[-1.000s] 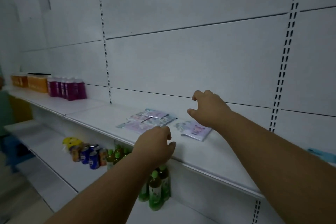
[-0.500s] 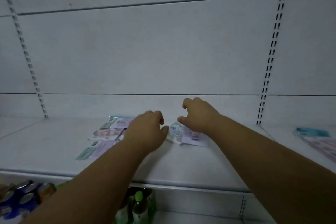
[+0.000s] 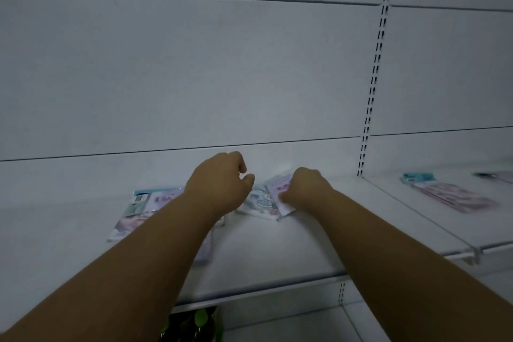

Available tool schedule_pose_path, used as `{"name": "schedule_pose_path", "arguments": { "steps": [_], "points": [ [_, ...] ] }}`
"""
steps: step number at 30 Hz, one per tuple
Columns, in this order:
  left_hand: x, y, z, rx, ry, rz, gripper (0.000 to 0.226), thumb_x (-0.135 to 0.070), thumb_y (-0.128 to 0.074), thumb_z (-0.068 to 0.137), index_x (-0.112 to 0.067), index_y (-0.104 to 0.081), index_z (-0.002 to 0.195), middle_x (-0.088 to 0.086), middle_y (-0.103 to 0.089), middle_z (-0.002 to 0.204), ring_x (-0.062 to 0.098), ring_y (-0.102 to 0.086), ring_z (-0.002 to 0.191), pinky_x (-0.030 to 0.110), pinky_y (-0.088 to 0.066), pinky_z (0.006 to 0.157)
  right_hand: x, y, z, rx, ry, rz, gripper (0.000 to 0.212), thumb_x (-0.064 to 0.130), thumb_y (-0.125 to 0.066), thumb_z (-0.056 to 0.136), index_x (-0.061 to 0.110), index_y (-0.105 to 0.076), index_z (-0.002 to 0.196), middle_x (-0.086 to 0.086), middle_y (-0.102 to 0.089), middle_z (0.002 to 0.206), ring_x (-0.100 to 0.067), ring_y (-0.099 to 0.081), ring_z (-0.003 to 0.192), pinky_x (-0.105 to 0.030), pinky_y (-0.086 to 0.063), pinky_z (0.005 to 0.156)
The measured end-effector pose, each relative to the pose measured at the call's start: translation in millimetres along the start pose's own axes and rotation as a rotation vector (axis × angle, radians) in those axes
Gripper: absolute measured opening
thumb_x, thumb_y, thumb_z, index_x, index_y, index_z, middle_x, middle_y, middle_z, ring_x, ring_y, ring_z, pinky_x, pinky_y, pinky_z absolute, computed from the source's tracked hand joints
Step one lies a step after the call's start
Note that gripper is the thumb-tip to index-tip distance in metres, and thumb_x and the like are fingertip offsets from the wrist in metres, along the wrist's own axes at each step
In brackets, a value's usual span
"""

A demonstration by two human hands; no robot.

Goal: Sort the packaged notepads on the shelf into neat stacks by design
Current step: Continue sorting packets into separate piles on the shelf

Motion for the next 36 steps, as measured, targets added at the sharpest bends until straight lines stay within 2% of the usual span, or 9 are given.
{"name": "schedule_pose_path", "arguments": {
  "steps": [3, 7, 10, 15, 20, 24, 29, 32, 36],
  "points": [
    [-3, -13, 3, 0.035, 0.026, -0.011, 0.028, -0.043, -0.056, 0.091, -0.021, -0.061, 0.108, 0.001, -0.063, 0.106, 0.021, -0.059, 0.095, 0.029, -0.042, 0.077, 2, 35, -7, -0.2, 0.08, 0.215, 0.021, 0.013, -0.053, 0.084, 0.003, -0.064, 0.1, -0.016, -0.067, 0.1, -0.031, -0.064, 0.097, -0.028, -0.047, 0.071],
    [-13, -48, 6, 0.163, 0.069, 0.066, 0.037, -0.046, -0.052, 0.093, -0.018, -0.059, 0.116, 0.005, -0.064, 0.115, 0.024, -0.06, 0.103, 0.031, -0.046, 0.086, -11, 97, -34, -0.439, 0.123, 0.645, 0.013, 0.012, -0.051, 0.092, 0.009, -0.054, 0.104, -0.005, -0.06, 0.091, -0.02, -0.059, 0.078, -0.032, -0.049, 0.069],
    [-18, -76, 9, 0.273, 0.101, 0.172, 0.037, -0.048, -0.051, 0.089, -0.022, -0.062, 0.113, 0.003, -0.068, 0.115, 0.024, -0.063, 0.103, 0.033, -0.049, 0.09, -21, 121, -46, -0.398, 0.145, 0.838, 0.009, 0.009, -0.056, 0.09, 0.008, -0.055, 0.099, -0.009, -0.063, 0.089, -0.022, -0.059, 0.074, -0.033, -0.049, 0.066],
    [-26, -100, 10, 0.433, 0.224, 0.232, 0.048, -0.048, -0.065, 0.071, -0.023, -0.064, 0.112, -0.001, -0.068, 0.114, 0.02, -0.065, 0.102, 0.031, -0.049, 0.089, -43, 138, -54, -0.319, 0.16, 0.955, 0.012, 0.005, -0.065, 0.086, 0.014, -0.062, 0.093, -0.01, -0.073, 0.095, -0.032, -0.07, 0.09, -0.047, -0.056, 0.083],
    [-24, -92, 10, 0.374, 0.407, 0.134, 0.071, -0.05, -0.075, 0.055, -0.017, -0.054, 0.114, 0.007, -0.062, 0.12, 0.028, -0.061, 0.111, 0.038, -0.05, 0.096, -72, 147, -59, -0.31, 0.197, 0.953, 0.012, 0.008, -0.066, 0.087, 0.019, -0.062, 0.092, -0.005, -0.073, 0.098, -0.026, -0.072, 0.089, -0.04, -0.059, 0.082],
    [-34, -78, 8, 0.182, 0.465, -0.044, 0.046, -0.026, -0.066, 0.082, -0.01, -0.046, 0.119, 0.015, -0.048, 0.125, 0.032, -0.055, 0.116, 0.039, -0.047, 0.099, -95, 154, -65, -0.338, 0.189, 0.94, 0.011, 0.011, -0.066, 0.088, 0.019, -0.063, 0.095, -0.004, -0.073, 0.097, -0.024, -0.072, 0.087, -0.035, -0.057, 0.07],
    [-78, -59, 16, -0.076, 0.383, -0.521, 0.014, -0.016, -0.055, 0.089, -0.01, -0.062, 0.1, 0.013, -0.067, 0.1, 0.026, -0.065, 0.082, 0.032, -0.054, 0.073, -125, 174, -86, -0.444, 0.137, 0.95, 0.014, 0.011, -0.065, 0.089, 0.024, -0.061, 0.09, 0.0, -0.073, 0.094, -0.018, -0.072, 0.085, -0.026, -0.056, 0.068],
    [-127, -74, 12, 0.021, 0.385, -0.906, 0.006, -0.017, -0.06, 0.093, -0.015, -0.059, 0.099, 0.009, -0.068, 0.095, 0.023, -0.069, 0.081, 0.038, -0.061, 0.073, -147, 191, -107, -0.505, 0.133, 0.93, 0.01, 0.012, -0.064, 0.09, 0.018, -0.062, 0.097, 0.0, -0.073, 0.095, -0.016, -0.071, 0.084, -0.018, -0.054, 0.061],
    [-196, -97, 5, 0.155, 0.316, -1.043, 0.009, -0.017, -0.068, 0.091, -0.017, -0.06, 0.094, 0.01, -0.071, 0.097, 0.026, -0.073, 0.082, 0.041, -0.063, 0.07, -191, 216, -126, -0.571, 0.085, 0.857, 0.011, 0.017, -0.068, 0.089, 0.022, -0.063, 0.097, 0.001, -0.073, 0.096, -0.018, -0.071, 0.088, -0.035, -0.059, 0.079]
  ]
}}
Point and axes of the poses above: each hand's wrist, its own z-axis towards the middle knuckle, its own y-axis out of the back of the hand, x = y × z, the point moved 9 cm from there along z, towards the middle knuckle
